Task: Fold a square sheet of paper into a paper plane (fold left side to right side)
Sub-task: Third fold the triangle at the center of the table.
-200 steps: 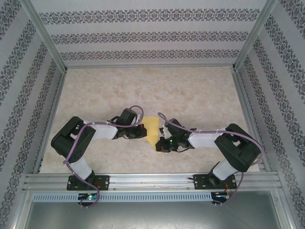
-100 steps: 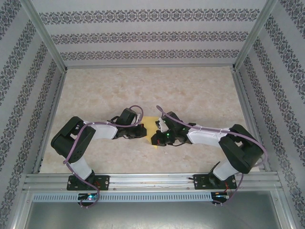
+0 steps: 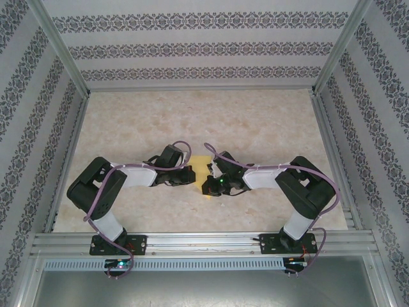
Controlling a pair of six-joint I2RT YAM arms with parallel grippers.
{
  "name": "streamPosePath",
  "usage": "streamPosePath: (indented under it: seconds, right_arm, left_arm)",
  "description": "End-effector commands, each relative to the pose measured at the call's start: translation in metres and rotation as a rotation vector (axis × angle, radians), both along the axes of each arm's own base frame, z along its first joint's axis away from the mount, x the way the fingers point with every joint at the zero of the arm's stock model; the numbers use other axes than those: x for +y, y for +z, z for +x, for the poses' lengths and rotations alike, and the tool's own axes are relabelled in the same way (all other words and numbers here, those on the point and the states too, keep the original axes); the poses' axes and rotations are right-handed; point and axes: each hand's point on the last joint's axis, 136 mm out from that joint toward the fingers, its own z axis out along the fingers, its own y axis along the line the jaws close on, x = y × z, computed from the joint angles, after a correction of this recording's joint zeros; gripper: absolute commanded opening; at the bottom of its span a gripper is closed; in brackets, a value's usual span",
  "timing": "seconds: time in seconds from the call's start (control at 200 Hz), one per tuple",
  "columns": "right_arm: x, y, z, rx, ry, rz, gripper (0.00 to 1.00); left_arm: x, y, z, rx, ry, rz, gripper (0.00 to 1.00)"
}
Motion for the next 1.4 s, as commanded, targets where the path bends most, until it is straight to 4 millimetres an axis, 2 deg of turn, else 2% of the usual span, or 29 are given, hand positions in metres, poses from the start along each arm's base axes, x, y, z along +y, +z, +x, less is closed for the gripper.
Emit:
streamPosePath:
  seconds: [0.0, 0.105, 0.235, 0.41, 0.545, 0.984, 1.179, 1.394]
  right_arm:
    - [-0.026, -0.038, -0.018, 0.087, -0.030, -0.106, 0.00]
    - [-0.031, -0.043, -0.022, 0.102, -0.027, -0.103, 0.00]
    - [-0.037, -0.046, -0.022, 0.103, -0.030, -0.117, 0.00]
    - [-0.042, -0.050, -0.023, 0.110, -0.036, -0.138, 0.00]
    - [-0.044, -0.051, -0.023, 0.110, -0.042, -0.151, 0.00]
    - [-0.056, -0.058, -0.031, 0.122, -0.029, -0.217, 0.00]
    - [-0.059, -0.059, -0.034, 0.128, -0.021, -0.232, 0.00]
    - [-0.060, -0.059, -0.036, 0.133, -0.016, -0.233, 0.00]
  left_arm:
    - [0.009, 0.010, 0.000, -0.018, 0.011, 0.030, 0.00]
    - [0.003, 0.023, -0.004, -0.037, -0.016, 0.000, 0.00]
    - [-0.007, 0.027, -0.013, -0.038, -0.047, -0.053, 0.00]
    - [-0.023, 0.023, -0.020, -0.029, -0.084, -0.080, 0.00]
    - [-0.025, 0.016, -0.018, -0.024, -0.077, -0.072, 0.00]
    - [-0.001, -0.022, -0.013, 0.014, 0.007, 0.061, 0.00]
    - [0.013, -0.025, -0.005, 0.009, 0.041, 0.083, 0.00]
    - [0.036, -0.026, 0.016, -0.006, 0.088, 0.089, 0.00]
